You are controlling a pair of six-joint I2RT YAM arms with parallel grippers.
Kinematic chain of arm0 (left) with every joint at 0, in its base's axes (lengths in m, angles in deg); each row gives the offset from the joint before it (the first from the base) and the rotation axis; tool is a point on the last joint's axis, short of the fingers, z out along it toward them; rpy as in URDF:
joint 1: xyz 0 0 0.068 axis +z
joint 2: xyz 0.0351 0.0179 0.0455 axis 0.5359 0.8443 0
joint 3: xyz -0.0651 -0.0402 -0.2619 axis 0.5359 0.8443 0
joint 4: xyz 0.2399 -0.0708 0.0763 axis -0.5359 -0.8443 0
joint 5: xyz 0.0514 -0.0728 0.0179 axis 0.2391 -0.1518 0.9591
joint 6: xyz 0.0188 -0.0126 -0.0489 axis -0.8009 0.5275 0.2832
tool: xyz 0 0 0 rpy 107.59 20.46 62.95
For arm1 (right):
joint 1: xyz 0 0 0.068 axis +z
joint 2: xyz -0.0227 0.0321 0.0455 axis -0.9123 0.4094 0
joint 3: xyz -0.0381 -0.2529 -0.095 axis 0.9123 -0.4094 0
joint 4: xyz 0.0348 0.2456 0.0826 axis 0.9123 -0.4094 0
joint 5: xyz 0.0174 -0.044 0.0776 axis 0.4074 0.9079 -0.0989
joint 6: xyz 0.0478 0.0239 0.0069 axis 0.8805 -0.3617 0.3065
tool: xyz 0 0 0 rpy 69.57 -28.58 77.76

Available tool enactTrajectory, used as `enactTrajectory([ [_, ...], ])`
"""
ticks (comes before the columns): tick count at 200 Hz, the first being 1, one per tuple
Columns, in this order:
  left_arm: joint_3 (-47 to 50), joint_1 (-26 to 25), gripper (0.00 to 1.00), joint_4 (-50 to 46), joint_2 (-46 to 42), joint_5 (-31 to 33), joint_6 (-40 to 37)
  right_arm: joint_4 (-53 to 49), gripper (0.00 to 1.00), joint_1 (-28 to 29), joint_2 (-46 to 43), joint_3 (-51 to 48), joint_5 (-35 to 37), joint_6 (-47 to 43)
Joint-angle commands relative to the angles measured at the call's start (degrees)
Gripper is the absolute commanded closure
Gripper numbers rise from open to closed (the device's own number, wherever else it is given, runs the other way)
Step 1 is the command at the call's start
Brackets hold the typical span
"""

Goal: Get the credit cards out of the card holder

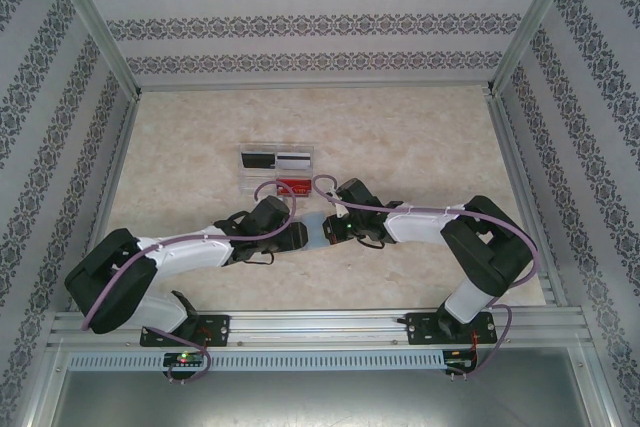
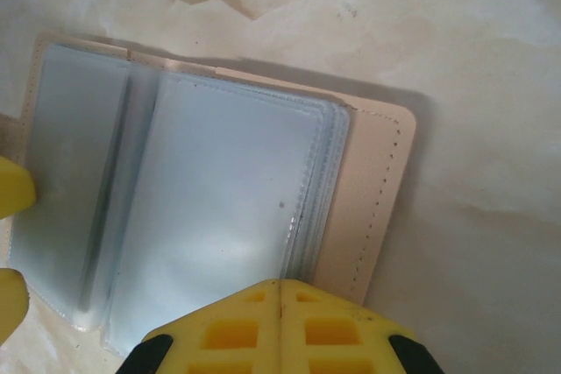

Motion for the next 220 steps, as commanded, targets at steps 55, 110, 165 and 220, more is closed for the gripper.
enactTrajectory([
  [55,-0.20,-0.81,0.37,-3.10,-2.88,3.09,-1.20,-1.66,1.00,-0.38,1.48,0.25,-0.37,0.39],
  [110,0.70,-0.77,0.36,-7.51,-4.65,6.16,-0.44,-1.68,1.00,-0.32,1.57,0.34,-0.59,0.37],
  [165,0.15,-0.77,0.36,-5.12,-0.73,4.51,-0.23,-1.69,1.00,-0.34,1.66,0.36,-0.60,0.39],
  [220,-0.10,-0.77,0.37,-3.00,0.90,2.61,-0.47,-1.67,1.00,-0.36,1.90,0.45,-0.82,0.40],
])
